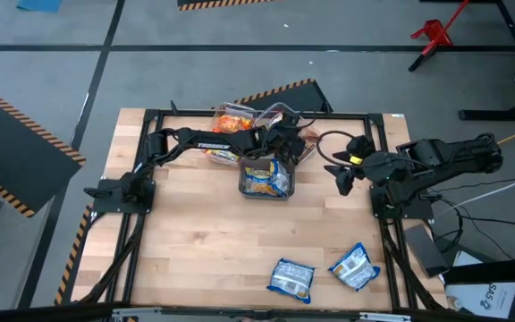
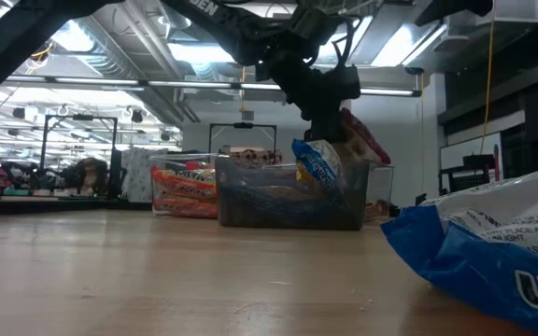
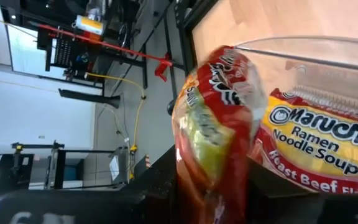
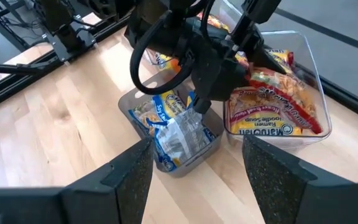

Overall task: Sort Maruchan noodles
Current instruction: Put the red noodle pack into the right transparent bin

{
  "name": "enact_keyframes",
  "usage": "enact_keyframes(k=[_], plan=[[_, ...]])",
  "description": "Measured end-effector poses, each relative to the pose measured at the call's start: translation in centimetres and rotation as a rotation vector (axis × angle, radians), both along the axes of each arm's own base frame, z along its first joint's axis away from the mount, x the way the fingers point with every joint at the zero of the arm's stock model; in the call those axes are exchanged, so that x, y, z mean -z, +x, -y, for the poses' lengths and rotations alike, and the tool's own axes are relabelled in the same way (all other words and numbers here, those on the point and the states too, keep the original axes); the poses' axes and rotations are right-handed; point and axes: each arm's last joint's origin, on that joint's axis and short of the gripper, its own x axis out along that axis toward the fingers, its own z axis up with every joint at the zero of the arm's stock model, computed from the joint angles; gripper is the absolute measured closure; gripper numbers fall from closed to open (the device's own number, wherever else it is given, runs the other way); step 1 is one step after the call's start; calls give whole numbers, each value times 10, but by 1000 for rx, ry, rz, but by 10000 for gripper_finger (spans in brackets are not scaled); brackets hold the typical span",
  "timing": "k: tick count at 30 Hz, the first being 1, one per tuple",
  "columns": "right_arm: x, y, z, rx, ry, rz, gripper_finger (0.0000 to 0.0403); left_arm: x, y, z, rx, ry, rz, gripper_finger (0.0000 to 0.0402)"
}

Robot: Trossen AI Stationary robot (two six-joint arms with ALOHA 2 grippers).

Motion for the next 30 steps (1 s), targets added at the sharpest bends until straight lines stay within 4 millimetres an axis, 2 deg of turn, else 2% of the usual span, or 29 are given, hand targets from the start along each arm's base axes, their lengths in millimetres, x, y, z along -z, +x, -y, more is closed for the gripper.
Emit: enact_keyframes(k=[10,20,25,30], plan=[[1,-1,0,-12,7,-19,173,1,-1,0,-7,20,-30,287],[1,-1,0,-11,5,-22,173,5,-2,3,-20,35,-87,281],[1,-1,0,2,-8,-20,173,3,-2,11,-66,99,-121,281],[1,-1,1,13,-18,-17,173,1,-2,21,-40,50,-98,281]])
